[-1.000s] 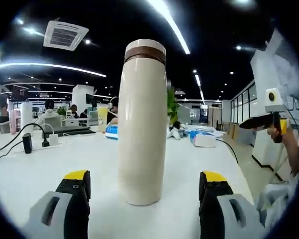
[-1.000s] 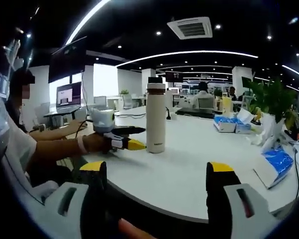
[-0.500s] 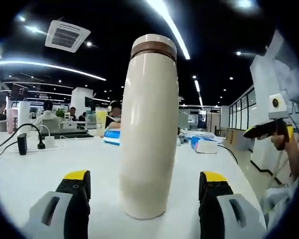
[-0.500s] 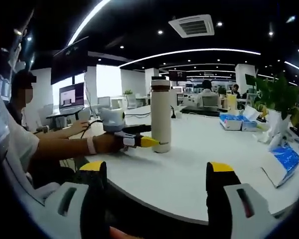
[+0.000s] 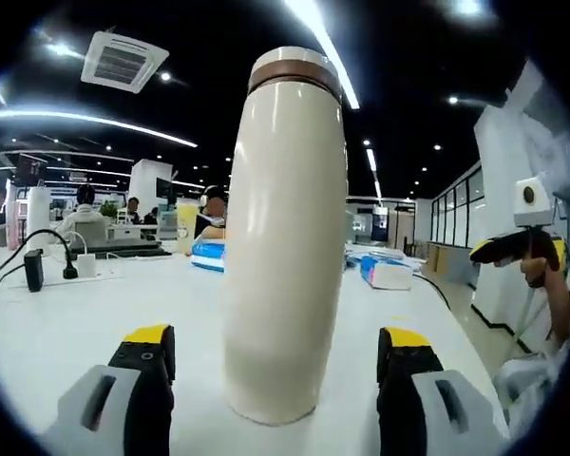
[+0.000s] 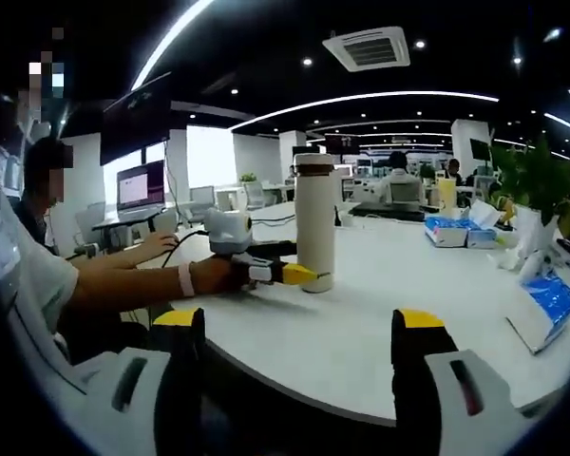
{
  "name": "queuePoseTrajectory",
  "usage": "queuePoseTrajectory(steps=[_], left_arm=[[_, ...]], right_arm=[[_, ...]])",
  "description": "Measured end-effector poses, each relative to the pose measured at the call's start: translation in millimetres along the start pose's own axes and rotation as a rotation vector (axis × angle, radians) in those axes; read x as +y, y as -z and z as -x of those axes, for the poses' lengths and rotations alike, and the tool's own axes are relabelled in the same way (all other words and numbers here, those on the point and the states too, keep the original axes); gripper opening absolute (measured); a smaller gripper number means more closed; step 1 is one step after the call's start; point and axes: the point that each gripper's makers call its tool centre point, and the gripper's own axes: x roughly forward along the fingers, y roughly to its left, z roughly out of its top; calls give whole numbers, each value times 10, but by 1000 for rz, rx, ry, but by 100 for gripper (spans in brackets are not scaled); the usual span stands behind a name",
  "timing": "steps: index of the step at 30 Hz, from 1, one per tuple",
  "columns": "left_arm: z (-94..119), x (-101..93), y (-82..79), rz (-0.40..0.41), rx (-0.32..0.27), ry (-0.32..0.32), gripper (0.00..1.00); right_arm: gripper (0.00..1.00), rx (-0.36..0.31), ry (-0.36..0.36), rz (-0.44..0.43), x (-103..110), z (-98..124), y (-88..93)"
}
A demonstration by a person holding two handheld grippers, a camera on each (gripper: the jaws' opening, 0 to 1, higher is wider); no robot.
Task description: Grasp the water cup twist off the cup lid place the cup lid on the table
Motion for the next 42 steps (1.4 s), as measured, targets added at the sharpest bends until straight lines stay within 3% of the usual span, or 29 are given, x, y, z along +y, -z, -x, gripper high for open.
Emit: queuePoseTrajectory(steps=[7, 16, 21, 24, 28, 34, 42], left_arm=[[-105, 58, -12, 23, -10, -16, 88], [-110, -15, 15, -46, 5, 1, 85], [-113, 45, 17, -62, 6, -14, 76], [-190, 12, 1, -69, -7, 10, 75], [-285, 1, 60, -65, 29, 27, 68], [-262, -3, 67, -72, 35, 33, 64], [-262, 28, 94, -93, 47, 26, 59]], right_arm=[[82, -25, -10, -24, 40, -12, -102], [82, -41, 15, -25, -37, 60, -102], [82, -18, 2, -39, -32, 27, -31], [82, -29, 0, -34, -36, 4, -36], [82, -9, -12, -36, -13, -9, -1], [82, -12, 14, -43, -130, 66, 17], [81, -8, -3, -47, -77, 41, 31]])
